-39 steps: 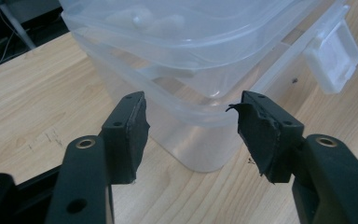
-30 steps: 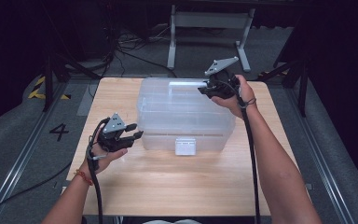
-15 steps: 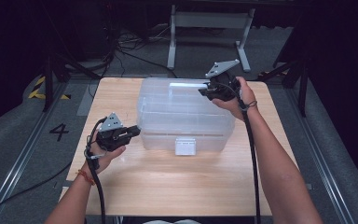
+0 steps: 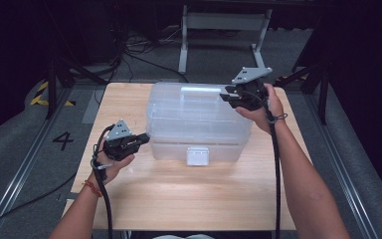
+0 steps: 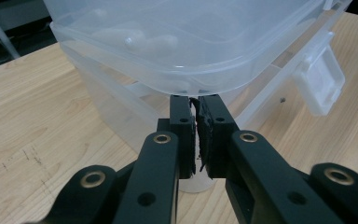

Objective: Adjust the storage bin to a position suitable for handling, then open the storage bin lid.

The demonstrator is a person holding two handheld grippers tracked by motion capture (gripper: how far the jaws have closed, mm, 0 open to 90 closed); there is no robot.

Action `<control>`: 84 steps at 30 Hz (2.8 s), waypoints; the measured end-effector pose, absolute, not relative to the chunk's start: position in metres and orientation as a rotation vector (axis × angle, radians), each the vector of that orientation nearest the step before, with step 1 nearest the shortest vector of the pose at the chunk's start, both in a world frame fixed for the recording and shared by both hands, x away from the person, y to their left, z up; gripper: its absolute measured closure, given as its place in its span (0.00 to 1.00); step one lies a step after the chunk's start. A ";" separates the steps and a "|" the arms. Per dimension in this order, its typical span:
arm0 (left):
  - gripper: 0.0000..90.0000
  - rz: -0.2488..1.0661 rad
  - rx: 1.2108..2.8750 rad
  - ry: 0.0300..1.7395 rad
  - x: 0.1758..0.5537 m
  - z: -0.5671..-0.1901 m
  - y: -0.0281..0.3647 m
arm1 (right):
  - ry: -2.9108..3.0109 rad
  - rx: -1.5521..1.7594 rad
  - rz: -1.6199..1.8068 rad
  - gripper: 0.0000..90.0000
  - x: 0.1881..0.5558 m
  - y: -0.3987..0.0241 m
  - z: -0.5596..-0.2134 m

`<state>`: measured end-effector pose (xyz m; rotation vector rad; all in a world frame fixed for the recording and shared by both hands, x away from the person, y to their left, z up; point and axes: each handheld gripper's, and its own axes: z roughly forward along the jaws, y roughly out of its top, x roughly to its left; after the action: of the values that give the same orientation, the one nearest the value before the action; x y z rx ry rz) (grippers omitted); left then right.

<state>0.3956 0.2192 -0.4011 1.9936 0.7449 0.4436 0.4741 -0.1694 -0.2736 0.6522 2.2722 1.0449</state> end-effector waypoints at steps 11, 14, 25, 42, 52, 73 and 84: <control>0.96 0.455 2.019 0.723 0.400 -0.398 0.220 | 2.098 0.745 1.161 0.75 0.444 -0.241 -0.269; 0.96 0.456 2.016 0.721 0.401 -0.396 0.219 | 2.045 0.777 1.164 0.74 0.434 -0.268 -0.277; 0.96 0.464 1.999 0.720 0.404 -0.394 0.220 | 2.088 0.824 1.196 0.73 0.421 -0.299 -0.331; 0.95 0.480 1.972 0.712 0.405 -0.388 0.219 | 2.239 0.777 1.175 0.62 0.419 -0.282 -0.383; 0.93 0.489 1.967 0.697 0.405 -0.385 0.218 | 2.144 0.714 1.208 0.62 0.417 -0.265 -0.382; 0.81 0.498 2.025 0.712 0.398 -0.393 0.214 | 1.981 0.704 1.240 0.68 0.413 -0.263 -0.369; 0.79 0.475 2.014 0.721 0.401 -0.400 0.215 | 1.941 0.673 1.228 0.69 0.419 -0.254 -0.355</control>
<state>0.4008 0.2146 -0.4001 2.0143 0.7209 0.4749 0.4188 -0.2545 -0.3548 0.6731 1.9414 1.2277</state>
